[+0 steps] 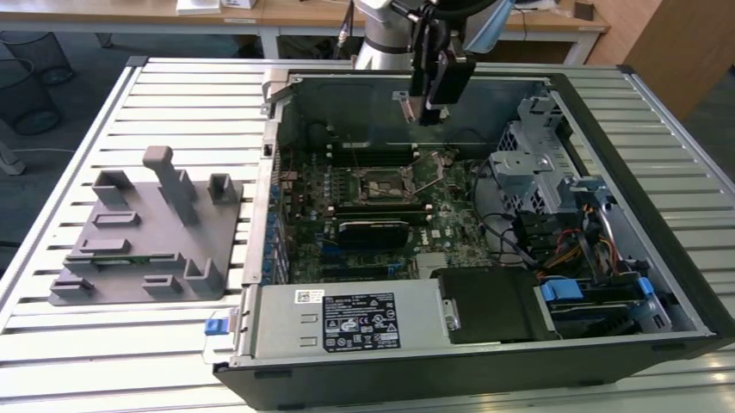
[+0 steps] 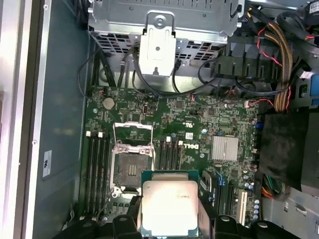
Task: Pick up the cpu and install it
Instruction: 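Place the cpu into insertion slot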
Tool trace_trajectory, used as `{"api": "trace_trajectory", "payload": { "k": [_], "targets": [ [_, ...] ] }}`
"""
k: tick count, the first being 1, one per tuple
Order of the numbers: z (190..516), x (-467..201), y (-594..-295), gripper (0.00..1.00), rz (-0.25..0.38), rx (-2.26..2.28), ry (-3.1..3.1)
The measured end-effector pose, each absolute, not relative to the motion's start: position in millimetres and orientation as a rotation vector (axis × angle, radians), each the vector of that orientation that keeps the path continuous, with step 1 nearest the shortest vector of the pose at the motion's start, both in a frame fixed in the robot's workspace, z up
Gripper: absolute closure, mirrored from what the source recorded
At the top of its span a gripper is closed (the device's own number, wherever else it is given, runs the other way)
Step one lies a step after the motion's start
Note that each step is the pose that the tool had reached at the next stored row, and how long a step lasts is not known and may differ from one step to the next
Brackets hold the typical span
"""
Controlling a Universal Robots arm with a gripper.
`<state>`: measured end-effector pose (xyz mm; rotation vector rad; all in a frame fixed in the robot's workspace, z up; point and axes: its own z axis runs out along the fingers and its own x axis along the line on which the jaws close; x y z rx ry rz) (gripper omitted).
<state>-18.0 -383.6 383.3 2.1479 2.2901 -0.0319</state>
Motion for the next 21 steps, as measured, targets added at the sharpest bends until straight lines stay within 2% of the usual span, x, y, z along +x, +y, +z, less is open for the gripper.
{"api": "trace_trajectory", "payload": {
  "k": [21],
  "targets": [
    [366,-20,-380,0.47,-0.028,2.178,2.264]
  ]
}}
